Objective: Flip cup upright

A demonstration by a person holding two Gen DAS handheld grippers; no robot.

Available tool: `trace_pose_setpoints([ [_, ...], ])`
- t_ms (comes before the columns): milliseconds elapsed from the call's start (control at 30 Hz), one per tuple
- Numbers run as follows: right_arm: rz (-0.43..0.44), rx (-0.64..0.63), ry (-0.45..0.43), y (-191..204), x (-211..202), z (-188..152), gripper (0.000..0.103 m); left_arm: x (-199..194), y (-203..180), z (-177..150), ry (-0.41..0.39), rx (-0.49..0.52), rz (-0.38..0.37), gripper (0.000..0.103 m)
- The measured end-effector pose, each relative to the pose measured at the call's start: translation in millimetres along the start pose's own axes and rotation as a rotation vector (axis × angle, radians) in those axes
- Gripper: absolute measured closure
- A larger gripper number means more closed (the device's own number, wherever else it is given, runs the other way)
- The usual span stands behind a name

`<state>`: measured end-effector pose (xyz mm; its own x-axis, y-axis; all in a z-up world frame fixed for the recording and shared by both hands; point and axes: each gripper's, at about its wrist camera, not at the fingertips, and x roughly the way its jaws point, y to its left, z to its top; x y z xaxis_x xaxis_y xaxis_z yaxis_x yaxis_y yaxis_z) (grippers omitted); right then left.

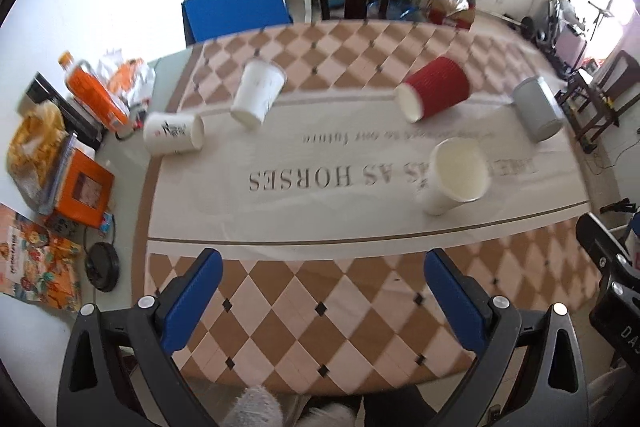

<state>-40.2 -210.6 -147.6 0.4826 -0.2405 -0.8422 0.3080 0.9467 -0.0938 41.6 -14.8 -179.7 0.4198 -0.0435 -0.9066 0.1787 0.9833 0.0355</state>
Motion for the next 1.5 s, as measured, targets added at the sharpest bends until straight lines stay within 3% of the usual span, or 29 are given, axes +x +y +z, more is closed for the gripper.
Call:
trace_pose_setpoints([
  [333,0.057,-0.017,0.018,-33,-113,36,0.0,-115,-13,18,-0.094,-0.037,-0.015,0.0],
  [667,0.106,-0.027,-0.027,-50,-190,61,0.0,-165,-13,17,-0.087,-0.082,0.003,0.0],
  [1100,0.124,-0.021,-0.039,-53,-217,67,0.0,-195,-13,10,-0.12,-0.081,0.011,0.0],
  [1500,0.124,-0.021,-0.011,-60,-220,68,0.0,-196,-11,8,-0.119,-0.079,0.028,0.0],
])
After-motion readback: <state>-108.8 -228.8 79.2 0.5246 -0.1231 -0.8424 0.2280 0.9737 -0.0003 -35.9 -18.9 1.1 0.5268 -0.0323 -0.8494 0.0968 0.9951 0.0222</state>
